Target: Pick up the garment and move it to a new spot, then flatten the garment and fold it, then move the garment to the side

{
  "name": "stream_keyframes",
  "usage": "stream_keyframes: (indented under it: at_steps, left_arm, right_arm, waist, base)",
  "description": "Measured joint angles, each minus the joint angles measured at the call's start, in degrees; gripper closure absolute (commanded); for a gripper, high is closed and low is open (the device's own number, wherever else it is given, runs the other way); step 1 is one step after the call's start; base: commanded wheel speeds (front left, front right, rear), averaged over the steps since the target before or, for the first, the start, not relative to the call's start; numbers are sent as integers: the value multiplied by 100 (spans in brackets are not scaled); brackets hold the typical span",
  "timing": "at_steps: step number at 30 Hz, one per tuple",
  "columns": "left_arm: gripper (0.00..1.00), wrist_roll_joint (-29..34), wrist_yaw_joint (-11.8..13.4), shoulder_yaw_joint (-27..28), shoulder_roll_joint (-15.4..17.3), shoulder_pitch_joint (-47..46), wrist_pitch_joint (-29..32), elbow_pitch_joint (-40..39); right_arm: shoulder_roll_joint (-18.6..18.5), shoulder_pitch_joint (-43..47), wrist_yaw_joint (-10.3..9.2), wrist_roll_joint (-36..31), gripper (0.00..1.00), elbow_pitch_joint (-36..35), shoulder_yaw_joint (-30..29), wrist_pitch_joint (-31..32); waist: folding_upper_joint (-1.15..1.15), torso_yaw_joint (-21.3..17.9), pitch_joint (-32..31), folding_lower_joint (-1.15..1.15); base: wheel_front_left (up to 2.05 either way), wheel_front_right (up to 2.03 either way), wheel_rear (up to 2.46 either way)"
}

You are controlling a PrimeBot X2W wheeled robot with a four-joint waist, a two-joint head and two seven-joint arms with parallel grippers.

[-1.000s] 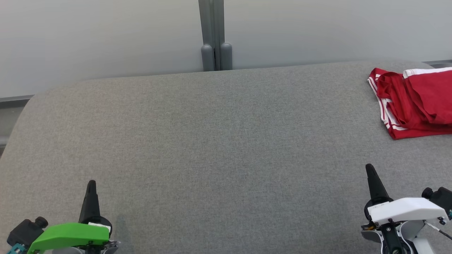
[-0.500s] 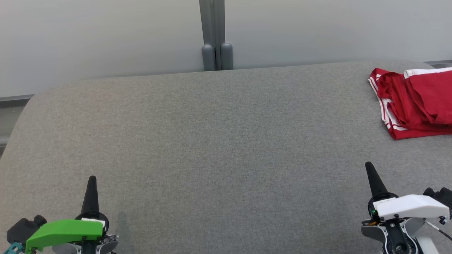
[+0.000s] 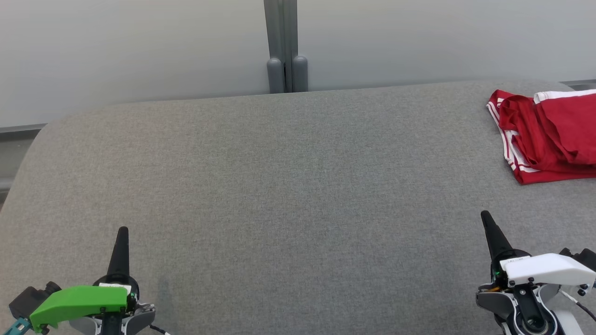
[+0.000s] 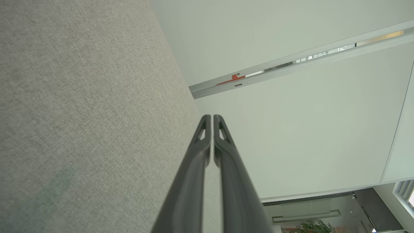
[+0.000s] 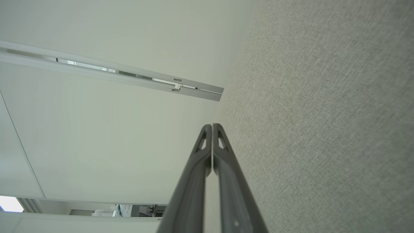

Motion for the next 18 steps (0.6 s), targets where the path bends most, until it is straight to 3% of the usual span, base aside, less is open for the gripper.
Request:
stream_keyframes:
  at_steps: [18]
  left_arm:
    - [100, -801, -1, 13, 9, -85, 205, -8]
  right_arm:
    - [31, -105, 0, 780, 100, 36, -85, 208]
  waist:
    - [0, 16, 5, 0]
  base:
    - [0, 0, 0]
